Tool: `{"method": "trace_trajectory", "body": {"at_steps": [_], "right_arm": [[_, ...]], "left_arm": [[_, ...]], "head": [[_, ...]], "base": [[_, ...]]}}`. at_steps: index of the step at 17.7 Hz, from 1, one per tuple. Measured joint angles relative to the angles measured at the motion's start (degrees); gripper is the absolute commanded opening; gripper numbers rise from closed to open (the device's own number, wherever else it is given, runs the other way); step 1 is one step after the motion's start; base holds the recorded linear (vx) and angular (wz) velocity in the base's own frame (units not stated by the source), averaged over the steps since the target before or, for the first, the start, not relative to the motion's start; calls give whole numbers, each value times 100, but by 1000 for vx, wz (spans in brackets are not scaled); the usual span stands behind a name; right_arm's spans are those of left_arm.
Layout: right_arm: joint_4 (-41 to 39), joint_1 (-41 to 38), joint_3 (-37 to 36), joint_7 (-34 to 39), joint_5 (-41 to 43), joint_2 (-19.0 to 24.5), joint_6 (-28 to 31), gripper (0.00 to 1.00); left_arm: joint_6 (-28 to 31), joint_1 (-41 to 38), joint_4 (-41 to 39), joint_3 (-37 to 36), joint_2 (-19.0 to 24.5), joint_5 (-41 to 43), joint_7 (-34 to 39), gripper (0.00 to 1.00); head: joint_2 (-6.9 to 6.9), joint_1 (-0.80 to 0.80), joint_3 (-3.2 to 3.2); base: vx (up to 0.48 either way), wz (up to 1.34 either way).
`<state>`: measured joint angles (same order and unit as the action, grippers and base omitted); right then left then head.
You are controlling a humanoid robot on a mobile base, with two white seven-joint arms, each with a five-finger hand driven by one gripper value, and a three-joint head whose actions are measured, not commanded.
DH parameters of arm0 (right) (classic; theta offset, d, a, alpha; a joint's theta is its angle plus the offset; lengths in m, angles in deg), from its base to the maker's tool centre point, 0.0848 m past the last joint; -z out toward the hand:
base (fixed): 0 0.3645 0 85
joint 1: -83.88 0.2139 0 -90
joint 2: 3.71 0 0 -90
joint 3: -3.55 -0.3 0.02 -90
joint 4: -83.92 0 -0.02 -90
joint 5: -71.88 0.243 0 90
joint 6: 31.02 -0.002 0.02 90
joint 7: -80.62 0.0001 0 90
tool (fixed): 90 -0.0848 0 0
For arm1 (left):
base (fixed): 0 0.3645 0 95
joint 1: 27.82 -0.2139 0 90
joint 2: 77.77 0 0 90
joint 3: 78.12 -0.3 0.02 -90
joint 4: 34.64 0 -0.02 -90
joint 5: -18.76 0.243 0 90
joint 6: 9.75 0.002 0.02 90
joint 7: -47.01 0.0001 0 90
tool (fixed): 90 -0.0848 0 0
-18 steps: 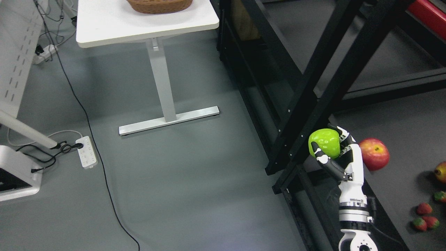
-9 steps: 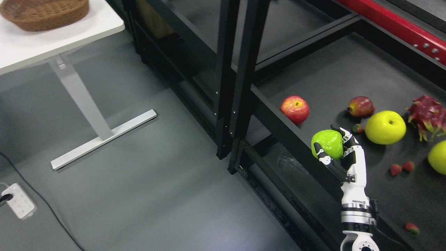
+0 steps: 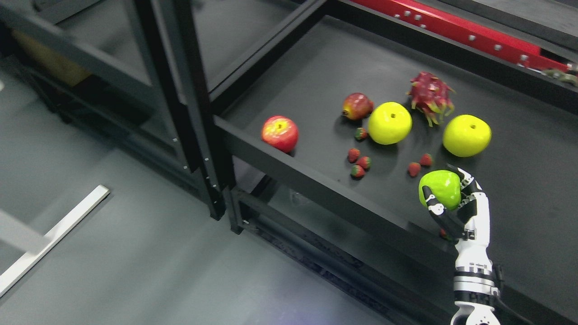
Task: Place green apple on left shelf middle layer
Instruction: 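Move the held green apple over the shelf tray beside the pears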
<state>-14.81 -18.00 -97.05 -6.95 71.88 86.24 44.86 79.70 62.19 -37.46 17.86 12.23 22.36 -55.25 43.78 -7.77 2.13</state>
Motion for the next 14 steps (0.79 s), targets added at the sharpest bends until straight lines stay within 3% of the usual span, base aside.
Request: {"method": "trace_trajectory", "body": {"at_steps": [14], "right_arm": [[-5,93,-363,-2,0,3,14,0]], "left_arm": [[1,-1,1,0,0,0,0,100]], "head": [[-1,0,0]], "base": [[120,-401]]}}
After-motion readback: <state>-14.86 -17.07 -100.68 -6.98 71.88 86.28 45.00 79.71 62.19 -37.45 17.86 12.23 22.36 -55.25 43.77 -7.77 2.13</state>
